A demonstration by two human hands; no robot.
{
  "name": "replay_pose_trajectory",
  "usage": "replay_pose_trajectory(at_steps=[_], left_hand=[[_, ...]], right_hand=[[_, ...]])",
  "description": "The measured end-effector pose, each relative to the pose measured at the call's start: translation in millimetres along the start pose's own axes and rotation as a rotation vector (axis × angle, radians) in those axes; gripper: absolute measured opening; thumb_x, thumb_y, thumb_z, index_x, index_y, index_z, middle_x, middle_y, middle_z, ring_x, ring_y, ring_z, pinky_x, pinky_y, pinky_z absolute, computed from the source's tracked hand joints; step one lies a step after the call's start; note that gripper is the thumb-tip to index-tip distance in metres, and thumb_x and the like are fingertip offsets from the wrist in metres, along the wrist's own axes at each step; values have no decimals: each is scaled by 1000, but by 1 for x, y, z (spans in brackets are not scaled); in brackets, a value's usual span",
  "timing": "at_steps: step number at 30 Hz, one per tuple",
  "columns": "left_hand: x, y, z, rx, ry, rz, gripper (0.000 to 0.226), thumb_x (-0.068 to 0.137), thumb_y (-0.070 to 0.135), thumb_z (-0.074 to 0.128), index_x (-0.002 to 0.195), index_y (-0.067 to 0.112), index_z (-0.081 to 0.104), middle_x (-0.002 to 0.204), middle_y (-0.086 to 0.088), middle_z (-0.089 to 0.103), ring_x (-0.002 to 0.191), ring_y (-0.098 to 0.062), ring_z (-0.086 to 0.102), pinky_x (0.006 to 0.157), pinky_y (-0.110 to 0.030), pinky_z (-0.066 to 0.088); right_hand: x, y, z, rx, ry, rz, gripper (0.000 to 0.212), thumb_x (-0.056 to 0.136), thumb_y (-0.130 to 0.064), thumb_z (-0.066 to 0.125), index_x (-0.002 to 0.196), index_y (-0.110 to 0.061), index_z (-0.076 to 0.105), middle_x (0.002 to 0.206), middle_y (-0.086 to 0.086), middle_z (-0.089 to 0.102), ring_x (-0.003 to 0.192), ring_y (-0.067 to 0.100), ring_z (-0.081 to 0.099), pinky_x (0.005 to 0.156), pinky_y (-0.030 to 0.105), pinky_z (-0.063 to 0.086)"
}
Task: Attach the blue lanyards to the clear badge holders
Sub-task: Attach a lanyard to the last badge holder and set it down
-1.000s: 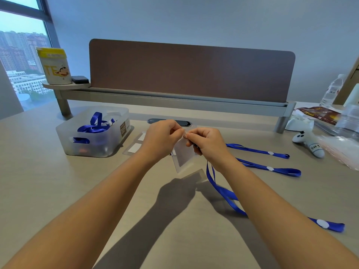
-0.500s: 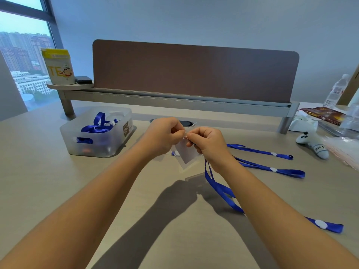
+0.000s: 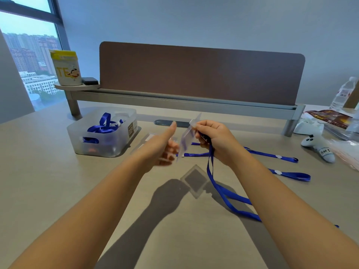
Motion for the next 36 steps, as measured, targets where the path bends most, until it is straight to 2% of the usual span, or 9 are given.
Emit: replay_pose_trajectory(at_steps=[4,10,14,16,19,24,27,32,36], left_hand=[[-7,-32,14,-183,-362,-307,80,82,69,12,84,5,60,66,-6,67,53,-12,59,51,-19,49],[2,-20,15,-1026,61,-115,36,89,14,52,121,-2,46,83,-13,61,71,-20,62,45,-23,57],[-4,4,2,-858,224,39,12,89,1,49,101,3,49,81,-11,58,67,-18,60,44,-19,56],[-6,13,-1,-869,254,78,13,89,-2,47,101,3,48,82,-11,57,71,-19,61,50,-23,58],[-12,28,1,-885,236,117,3,90,2,47,87,4,48,79,-9,55,72,-17,60,53,-22,57],[-25,43,9,-872,199,119,1,89,5,50,90,4,49,83,-10,55,75,-19,60,63,-23,58],[-31,37,4,-896,207,113,12,90,4,49,78,4,48,80,-10,55,73,-18,59,67,-23,55],[-33,14,-1,-922,191,47,16,90,2,47,74,3,48,79,-10,54,73,-18,58,81,-22,53],[-32,6,21,-870,133,-1,15,90,2,47,75,4,48,79,-10,52,74,-17,57,72,-20,52]], right_hand=[[-1,4,-4,17,-74,67,29,96,-13,39,74,-14,57,65,2,49,60,10,44,57,16,41],[-10,15,-7,50,-163,196,28,98,-12,36,83,-9,59,63,2,48,57,9,46,51,14,46],[-12,21,-13,-223,137,167,24,95,-12,42,110,-1,58,81,0,55,83,15,52,76,27,48],[-21,14,-14,-200,372,41,17,94,-7,41,92,-5,58,75,-3,51,83,16,51,74,27,46],[-37,13,15,-61,232,81,31,93,-1,36,73,-8,60,75,5,60,71,16,55,63,20,47],[-42,46,73,369,-63,405,52,88,6,25,135,-5,42,141,14,48,111,22,50,92,35,43],[-42,50,72,661,70,339,64,85,7,25,144,-18,27,149,7,35,117,20,42,91,35,37],[-50,44,26,959,323,253,32,90,-8,30,114,-9,52,150,6,33,140,24,29,111,40,27],[-55,45,-27,918,520,226,28,95,-25,38,113,-8,51,126,8,50,116,22,52,89,33,43]])
Point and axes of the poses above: each hand's wrist, its own x-axis towards the middle knuckle, its own z-axis out of the palm, y = z × x, the point moved 4 cm from there along x, towards the middle knuckle
